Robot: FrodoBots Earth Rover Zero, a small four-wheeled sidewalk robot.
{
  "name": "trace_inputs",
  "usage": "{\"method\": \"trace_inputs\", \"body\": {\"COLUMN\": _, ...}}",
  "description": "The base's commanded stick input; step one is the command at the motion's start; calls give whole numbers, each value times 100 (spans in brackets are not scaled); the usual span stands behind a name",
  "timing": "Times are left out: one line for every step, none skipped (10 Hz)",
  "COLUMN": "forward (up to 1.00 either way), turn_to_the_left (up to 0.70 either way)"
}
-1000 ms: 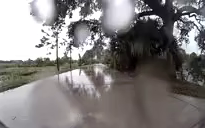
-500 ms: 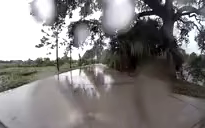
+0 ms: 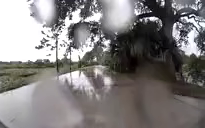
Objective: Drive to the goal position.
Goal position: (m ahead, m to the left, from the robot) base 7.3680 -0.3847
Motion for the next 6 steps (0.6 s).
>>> {"method": "trace_inputs", "body": {"forward": 85, "turn_to_the_left": 0}}
{"method": "trace_inputs", "body": {"forward": 85, "turn_to_the_left": 0}}
{"method": "trace_inputs", "body": {"forward": 85, "turn_to_the_left": 0}}
{"method": "trace_inputs", "body": {"forward": 85, "turn_to_the_left": 0}}
{"method": "trace_inputs", "body": {"forward": 85, "turn_to_the_left": 0}}
{"method": "trace_inputs", "body": {"forward": 85, "turn_to_the_left": 0}}
